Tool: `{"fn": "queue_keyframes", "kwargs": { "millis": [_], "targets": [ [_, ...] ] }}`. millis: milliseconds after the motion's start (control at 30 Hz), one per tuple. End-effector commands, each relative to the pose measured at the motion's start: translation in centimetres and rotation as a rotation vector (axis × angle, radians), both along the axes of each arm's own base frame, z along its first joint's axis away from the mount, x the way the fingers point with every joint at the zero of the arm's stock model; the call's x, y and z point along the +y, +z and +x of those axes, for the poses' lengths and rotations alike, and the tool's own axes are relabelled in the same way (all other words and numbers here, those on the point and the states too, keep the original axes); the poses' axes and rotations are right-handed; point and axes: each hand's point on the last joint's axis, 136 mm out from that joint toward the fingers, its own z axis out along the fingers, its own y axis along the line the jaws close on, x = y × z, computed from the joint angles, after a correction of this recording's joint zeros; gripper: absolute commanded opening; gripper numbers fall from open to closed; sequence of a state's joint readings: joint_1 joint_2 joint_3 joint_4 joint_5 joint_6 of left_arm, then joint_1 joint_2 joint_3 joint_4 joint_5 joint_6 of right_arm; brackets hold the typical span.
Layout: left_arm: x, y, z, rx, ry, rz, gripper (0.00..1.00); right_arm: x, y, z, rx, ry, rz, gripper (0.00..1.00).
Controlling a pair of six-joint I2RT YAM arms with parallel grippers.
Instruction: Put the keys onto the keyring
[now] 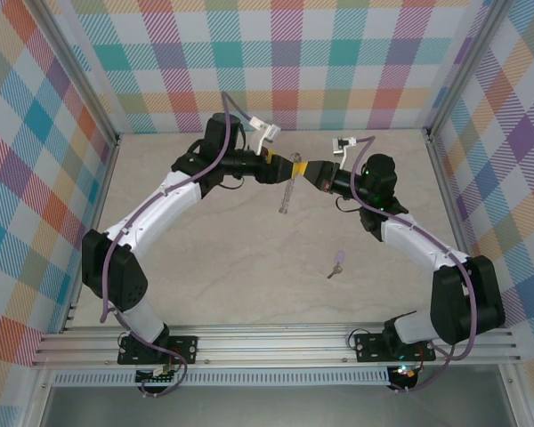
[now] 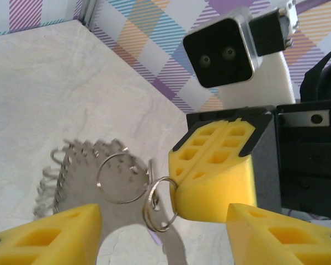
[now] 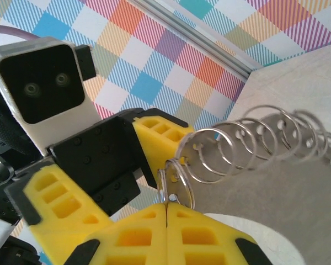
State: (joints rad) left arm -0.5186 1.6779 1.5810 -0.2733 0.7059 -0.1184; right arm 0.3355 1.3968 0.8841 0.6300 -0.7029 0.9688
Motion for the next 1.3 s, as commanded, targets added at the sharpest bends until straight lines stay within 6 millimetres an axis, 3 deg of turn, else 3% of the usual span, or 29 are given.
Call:
{"fn": "queue_keyframes", "kwargs": {
  "millis": [0,300,967,1267],
  "targets": [
    [1.1,3.0,0.1,-0.057,0.039,-0.065,0.63,0.1,0.3,0.0,-0.049,-0.005,-0.001,0.00],
    [2.3,3.8,0.5,-0.017,0.080,-0.122,0.69,0.1,0.0,-0.2,-0.056,0.001,-0.012,0.00],
    [2.2,3.8,-1.6,0.066,-0.080,-0.183,0.49,0.4,1.5,-3.0,-0.300,0.102,-0.084,0.00],
    [2.0,2.7,-1.7,0.093,-0.109,-0.162,0.48,0.4,2.6,-3.2,-0.326,0.105,-0.081,0.00]
  ]
}}
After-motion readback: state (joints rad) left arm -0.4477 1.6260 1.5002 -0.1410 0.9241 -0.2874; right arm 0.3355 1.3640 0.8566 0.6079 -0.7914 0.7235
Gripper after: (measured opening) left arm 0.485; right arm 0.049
